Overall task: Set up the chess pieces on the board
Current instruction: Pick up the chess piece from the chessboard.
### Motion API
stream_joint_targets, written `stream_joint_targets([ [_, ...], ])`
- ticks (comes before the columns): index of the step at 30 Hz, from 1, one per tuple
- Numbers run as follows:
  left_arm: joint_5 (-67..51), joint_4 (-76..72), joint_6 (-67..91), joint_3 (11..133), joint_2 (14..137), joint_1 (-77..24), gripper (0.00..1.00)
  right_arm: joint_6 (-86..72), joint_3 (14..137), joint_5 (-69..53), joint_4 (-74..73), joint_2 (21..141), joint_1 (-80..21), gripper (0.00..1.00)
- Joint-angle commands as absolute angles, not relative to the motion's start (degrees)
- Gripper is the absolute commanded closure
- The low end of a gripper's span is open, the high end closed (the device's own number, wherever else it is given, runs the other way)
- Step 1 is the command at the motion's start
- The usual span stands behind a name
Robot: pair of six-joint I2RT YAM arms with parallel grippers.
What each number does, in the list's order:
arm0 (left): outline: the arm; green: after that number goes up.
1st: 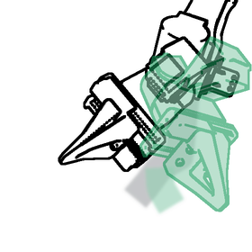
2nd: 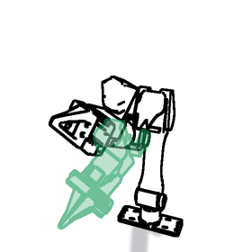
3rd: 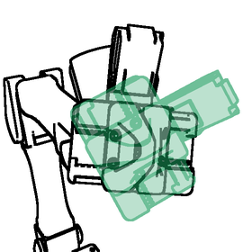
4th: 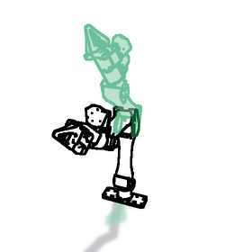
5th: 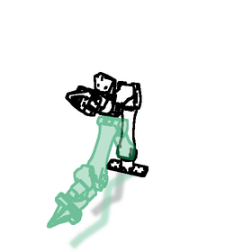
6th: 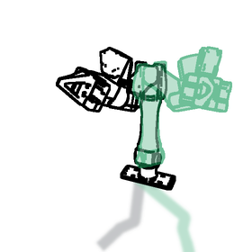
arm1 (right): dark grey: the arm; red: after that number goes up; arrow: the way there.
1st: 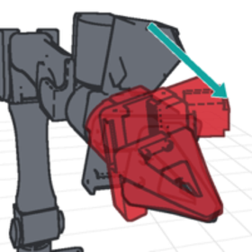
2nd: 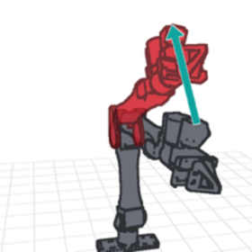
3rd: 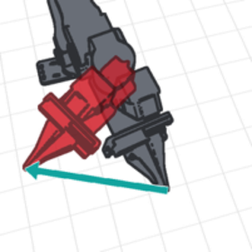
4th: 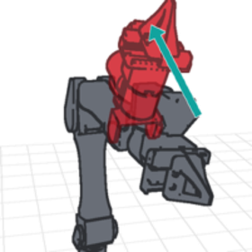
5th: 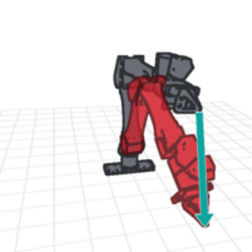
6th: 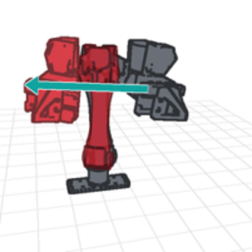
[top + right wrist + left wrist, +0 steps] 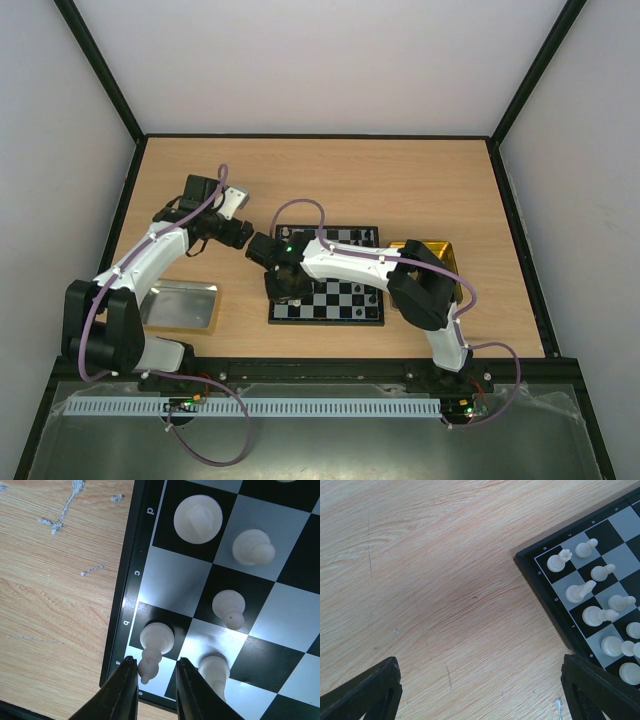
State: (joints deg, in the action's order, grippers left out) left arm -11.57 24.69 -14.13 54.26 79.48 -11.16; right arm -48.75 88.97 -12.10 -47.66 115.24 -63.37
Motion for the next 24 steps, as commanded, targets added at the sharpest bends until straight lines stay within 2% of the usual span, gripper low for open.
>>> stream_joint_targets([
  [1, -12.31, 24.2, -14.59, 53.44, 78.37, -10.72, 0.13, -47.79, 89.54, -11.95, -47.82, 116.13, -63.11, 0.8],
  [12, -12.39, 24.0, -14.59, 53.27, 78.45, -10.72, 0.13, -47.45, 90.43, -12.28, -47.56, 117.23, -62.86, 0.87],
  [24, -12.44, 23.96, -14.59, 53.26, 78.56, -10.72, 0.13, -47.99, 90.44, -11.02, -47.29, 116.71, -61.93, 0.9],
])
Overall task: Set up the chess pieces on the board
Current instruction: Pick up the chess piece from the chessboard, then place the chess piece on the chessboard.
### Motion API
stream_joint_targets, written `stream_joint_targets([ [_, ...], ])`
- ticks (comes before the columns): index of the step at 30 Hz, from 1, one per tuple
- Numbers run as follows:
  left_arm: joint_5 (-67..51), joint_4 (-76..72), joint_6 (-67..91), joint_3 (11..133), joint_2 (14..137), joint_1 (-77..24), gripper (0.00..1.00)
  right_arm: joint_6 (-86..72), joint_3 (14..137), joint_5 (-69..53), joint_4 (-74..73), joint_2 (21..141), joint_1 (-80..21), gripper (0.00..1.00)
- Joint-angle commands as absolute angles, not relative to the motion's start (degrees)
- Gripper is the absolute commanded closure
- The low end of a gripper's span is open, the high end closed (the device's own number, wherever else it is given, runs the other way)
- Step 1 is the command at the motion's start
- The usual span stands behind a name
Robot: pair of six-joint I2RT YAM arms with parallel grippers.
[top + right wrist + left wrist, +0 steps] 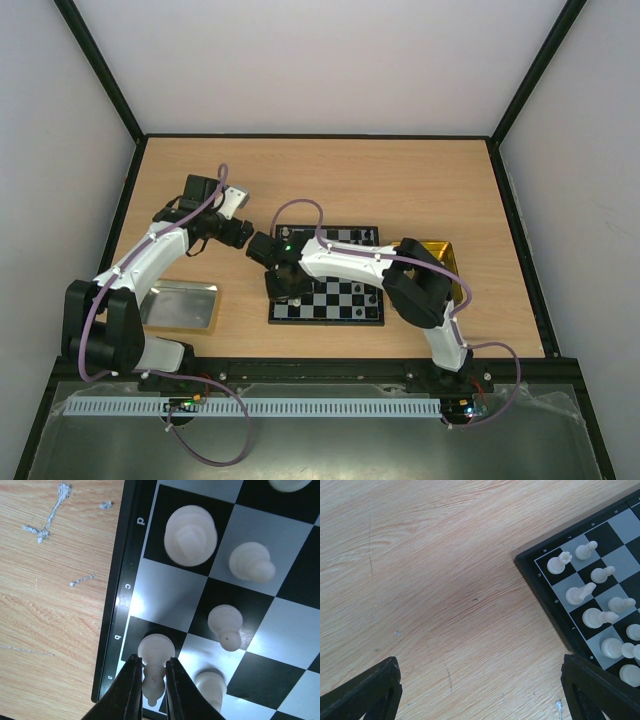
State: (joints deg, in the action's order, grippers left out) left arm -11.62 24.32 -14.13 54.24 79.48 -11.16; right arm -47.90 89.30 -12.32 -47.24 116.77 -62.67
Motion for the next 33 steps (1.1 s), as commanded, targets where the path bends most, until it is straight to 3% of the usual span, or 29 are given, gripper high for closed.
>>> stream_joint_targets([
  [1, -12.4, 23.94, -14.67, 53.23, 78.57, -10.72, 0.13, -47.91, 90.44, -10.95, -47.29, 116.78, -61.88, 0.9],
  [33, -12.59, 23.99, -14.68, 53.17, 78.51, -10.68, 0.13, -47.25, 93.87, -9.63, -48.95, 118.37, -60.51, 0.89],
])
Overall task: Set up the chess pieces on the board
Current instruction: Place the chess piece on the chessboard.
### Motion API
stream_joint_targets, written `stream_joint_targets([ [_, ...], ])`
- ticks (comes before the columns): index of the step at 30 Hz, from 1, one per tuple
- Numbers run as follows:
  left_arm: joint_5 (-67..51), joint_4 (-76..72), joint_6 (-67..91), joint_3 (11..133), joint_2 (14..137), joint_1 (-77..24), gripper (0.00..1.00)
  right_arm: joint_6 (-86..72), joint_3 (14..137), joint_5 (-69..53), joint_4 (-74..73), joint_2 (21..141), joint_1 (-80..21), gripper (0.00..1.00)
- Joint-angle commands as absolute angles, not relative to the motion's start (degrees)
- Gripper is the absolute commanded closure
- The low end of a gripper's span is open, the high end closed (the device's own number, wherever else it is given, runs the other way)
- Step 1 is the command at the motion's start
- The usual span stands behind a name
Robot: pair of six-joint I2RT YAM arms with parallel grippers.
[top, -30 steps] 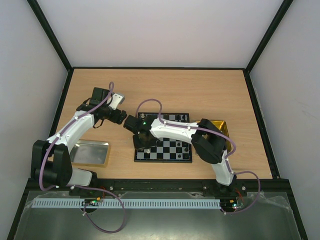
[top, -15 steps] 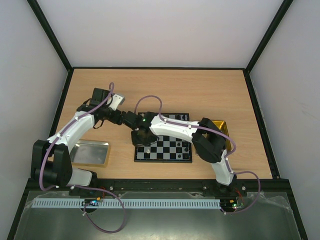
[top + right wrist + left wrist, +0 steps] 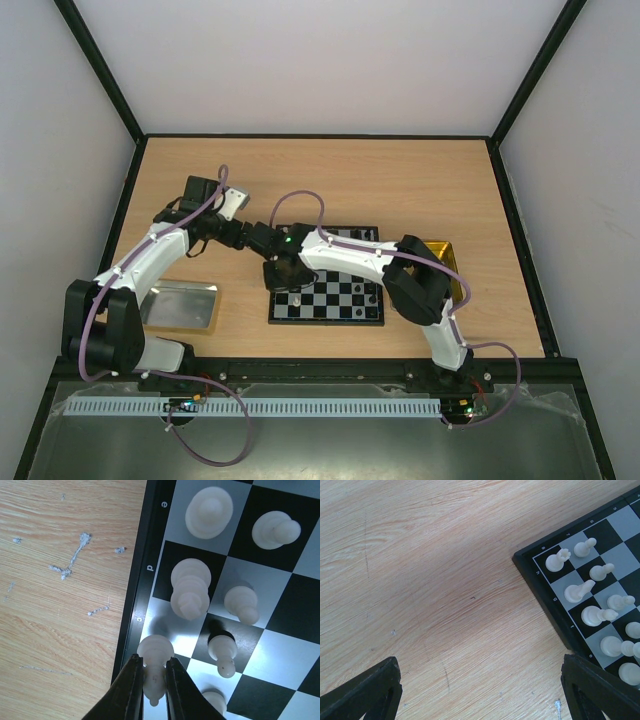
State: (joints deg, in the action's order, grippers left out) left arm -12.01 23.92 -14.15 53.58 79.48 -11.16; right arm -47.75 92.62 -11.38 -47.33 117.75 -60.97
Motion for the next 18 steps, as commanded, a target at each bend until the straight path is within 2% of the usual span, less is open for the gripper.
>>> stream_joint_targets([
  [1, -12.63, 23.98, -14.7, 53.17, 78.52, -10.72, 0.13, -47.2, 93.87, -9.59, -48.95, 118.39, -60.4, 0.89],
  [18, -12.4, 23.73, -14.77, 53.09, 78.52, -10.67, 0.13, -47.36, 92.93, -10.01, -48.57, 118.26, -60.3, 0.88],
])
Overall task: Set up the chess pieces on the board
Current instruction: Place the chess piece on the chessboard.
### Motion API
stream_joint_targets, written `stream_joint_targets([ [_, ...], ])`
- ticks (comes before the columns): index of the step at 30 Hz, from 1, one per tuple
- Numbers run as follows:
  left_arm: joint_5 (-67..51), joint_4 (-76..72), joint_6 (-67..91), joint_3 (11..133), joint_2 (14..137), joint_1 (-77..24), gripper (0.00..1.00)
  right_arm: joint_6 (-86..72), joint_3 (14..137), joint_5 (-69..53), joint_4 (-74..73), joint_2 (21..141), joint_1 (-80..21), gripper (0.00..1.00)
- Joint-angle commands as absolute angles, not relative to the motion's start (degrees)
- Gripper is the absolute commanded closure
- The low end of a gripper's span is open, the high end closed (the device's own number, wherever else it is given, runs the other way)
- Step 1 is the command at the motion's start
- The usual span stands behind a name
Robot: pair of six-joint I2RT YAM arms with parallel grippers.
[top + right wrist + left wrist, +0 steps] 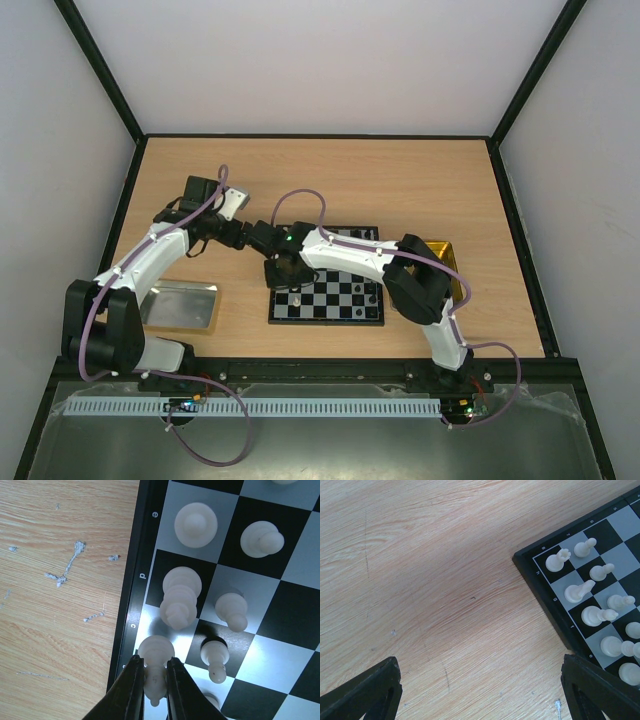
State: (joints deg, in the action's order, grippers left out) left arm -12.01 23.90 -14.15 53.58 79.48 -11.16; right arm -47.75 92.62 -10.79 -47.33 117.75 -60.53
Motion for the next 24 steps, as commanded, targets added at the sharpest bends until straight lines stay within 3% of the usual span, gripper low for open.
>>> stream_joint_targets([
  [1, -12.45, 23.75, -14.79, 53.11, 78.49, -10.67, 0.13, -47.37, 92.78, -10.16, -48.57, 118.3, -60.25, 0.88],
  [24, -12.46, 23.62, -14.85, 52.91, 78.6, -10.72, 0.13, -47.72, 92.31, -10.02, -48.54, 117.66, -60.31, 0.85],
])
